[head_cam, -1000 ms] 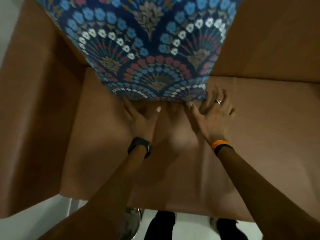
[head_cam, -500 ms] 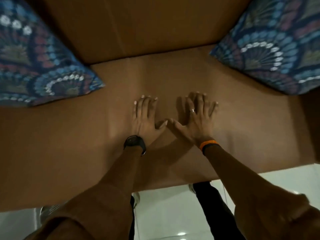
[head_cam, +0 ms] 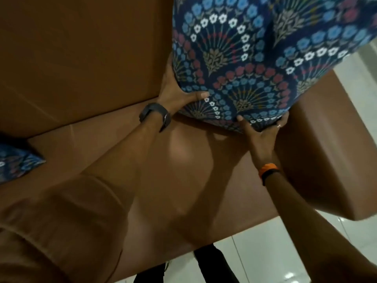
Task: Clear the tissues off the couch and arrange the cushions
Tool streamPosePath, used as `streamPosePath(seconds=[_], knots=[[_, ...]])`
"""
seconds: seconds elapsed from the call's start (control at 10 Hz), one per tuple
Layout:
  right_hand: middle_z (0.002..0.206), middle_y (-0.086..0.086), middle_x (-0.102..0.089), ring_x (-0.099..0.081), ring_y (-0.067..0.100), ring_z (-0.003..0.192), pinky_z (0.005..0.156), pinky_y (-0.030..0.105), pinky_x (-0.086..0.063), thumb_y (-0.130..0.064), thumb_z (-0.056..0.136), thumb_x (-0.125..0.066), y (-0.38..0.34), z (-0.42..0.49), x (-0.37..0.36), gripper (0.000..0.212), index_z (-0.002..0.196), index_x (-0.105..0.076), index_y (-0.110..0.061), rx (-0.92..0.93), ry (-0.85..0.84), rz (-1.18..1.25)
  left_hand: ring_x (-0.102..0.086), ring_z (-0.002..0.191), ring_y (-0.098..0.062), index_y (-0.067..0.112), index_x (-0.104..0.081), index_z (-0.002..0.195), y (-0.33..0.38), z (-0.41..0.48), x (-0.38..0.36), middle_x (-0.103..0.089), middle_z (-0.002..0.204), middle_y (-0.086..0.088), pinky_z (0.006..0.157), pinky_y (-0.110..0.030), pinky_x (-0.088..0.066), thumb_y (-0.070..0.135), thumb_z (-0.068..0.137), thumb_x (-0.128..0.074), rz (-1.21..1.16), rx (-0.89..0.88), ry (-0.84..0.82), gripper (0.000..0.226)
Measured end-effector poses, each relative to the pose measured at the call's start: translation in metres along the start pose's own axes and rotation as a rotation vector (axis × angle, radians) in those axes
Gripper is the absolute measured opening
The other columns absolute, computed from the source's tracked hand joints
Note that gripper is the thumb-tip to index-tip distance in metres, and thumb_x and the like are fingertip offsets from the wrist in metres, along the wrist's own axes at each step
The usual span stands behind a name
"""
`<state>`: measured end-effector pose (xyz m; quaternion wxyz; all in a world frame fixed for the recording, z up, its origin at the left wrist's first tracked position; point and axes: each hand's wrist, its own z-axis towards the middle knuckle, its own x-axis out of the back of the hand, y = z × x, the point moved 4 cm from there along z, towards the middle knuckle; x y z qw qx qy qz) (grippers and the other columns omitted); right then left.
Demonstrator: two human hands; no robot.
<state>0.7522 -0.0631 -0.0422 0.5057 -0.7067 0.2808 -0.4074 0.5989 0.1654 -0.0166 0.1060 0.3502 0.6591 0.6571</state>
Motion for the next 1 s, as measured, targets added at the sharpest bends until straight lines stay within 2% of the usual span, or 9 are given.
streamPosePath(seconds=[0.1,0.2,0.4,0.5,0.6,0.7,0.8,0.9,1.0], knots=[[0.149,0.005,-0.055,-0.056,0.019,0.137,0.115,0.045,-0.049,-0.041,0.065,-0.097,-0.002,0.021,0.001,0.11,0.15,-0.034,-0.01,0.009,-0.208,-0.112,-0.031,0.144,-0.019,0.021,-0.004,0.153,0.002,-0.015,0.007,-0.025,0.158,-0.003,0.119,-0.049,-0.033,0.045,0.048,-0.092,-0.063,0.092,-0.019,0.139],[0.149,0.004,-0.053,-0.054,0.019,0.138,0.115,0.043,-0.049,-0.03,0.069,-0.096,-0.013,0.018,-0.013,0.098,0.147,-0.039,-0.012,0.083,-0.33,-0.098,-0.034,0.143,-0.019,0.021,-0.011,0.153,-0.006,-0.06,0.023,-0.03,0.156,-0.004,0.116,-0.05,-0.038,0.045,0.047,-0.088,-0.088,0.135,0.101,0.133],[0.125,-0.027,-0.069,-0.064,-0.008,0.118,0.093,0.008,-0.055,-0.013,0.076,-0.092,-0.055,-0.013,-0.103,0.068,0.125,-0.059,-0.047,0.261,-0.579,-0.076,-0.033,0.143,-0.014,0.039,-0.014,0.145,-0.046,-0.134,0.107,-0.029,0.154,0.006,0.118,-0.045,-0.035,0.04,0.06,-0.091,-0.028,0.164,0.471,0.115],[0.139,0.002,-0.065,-0.064,0.01,0.127,0.099,0.017,-0.057,-0.012,0.079,-0.09,-0.048,-0.009,-0.138,0.072,0.14,-0.052,-0.014,0.207,-0.628,-0.064,-0.031,0.142,-0.013,0.038,-0.008,0.147,-0.065,-0.129,0.126,-0.026,0.155,0.005,0.116,-0.034,-0.032,0.034,0.064,-0.091,-0.042,0.179,0.486,0.117],[0.136,0.014,-0.066,-0.067,0.026,0.123,0.101,0.036,-0.061,-0.013,0.083,-0.084,-0.034,-0.003,-0.152,0.065,0.14,-0.053,-0.002,0.163,-0.697,-0.105,-0.032,0.143,-0.02,0.028,-0.001,0.153,-0.076,-0.121,0.125,-0.024,0.159,-0.003,0.112,-0.033,-0.034,0.031,0.065,-0.091,-0.09,0.265,0.455,0.126],[0.128,-0.005,-0.068,-0.068,0.002,0.115,0.102,0.031,-0.06,-0.022,0.084,-0.085,-0.04,-0.005,-0.15,0.062,0.138,-0.057,-0.01,0.206,-0.636,-0.171,-0.036,0.141,-0.019,0.029,0.0,0.153,-0.075,-0.12,0.126,-0.026,0.158,-0.004,0.107,-0.031,-0.038,0.025,0.064,-0.092,-0.165,0.225,0.457,0.128],[0.137,0.003,-0.065,-0.064,0.015,0.123,0.108,0.042,-0.056,-0.017,0.084,-0.086,-0.058,-0.026,-0.148,0.066,0.141,-0.053,-0.013,0.215,-0.566,-0.154,-0.033,0.143,-0.023,0.026,0.002,0.154,-0.067,-0.131,0.128,-0.021,0.159,-0.007,0.113,-0.044,-0.041,0.022,0.063,-0.092,-0.18,0.251,0.469,0.131],[0.124,-0.03,-0.067,-0.064,-0.016,0.109,0.093,0.03,-0.063,-0.023,0.08,-0.089,-0.099,-0.061,-0.125,0.069,0.126,-0.054,-0.059,0.211,-0.542,-0.074,-0.028,0.145,-0.03,0.031,0.003,0.154,-0.052,-0.144,0.14,-0.01,0.162,-0.003,0.113,-0.055,-0.039,0.051,0.07,-0.082,-0.01,0.295,0.493,0.121],[0.122,-0.024,-0.073,-0.071,-0.006,0.109,0.081,0.04,-0.067,-0.061,0.062,-0.092,-0.135,-0.105,-0.077,0.07,0.123,-0.058,-0.062,0.098,-0.69,-0.052,-0.016,0.15,-0.032,0.024,-0.005,0.155,-0.017,-0.16,0.184,-0.016,0.162,-0.01,0.116,-0.059,-0.03,0.073,0.081,-0.054,0.43,0.149,0.634,0.102]])
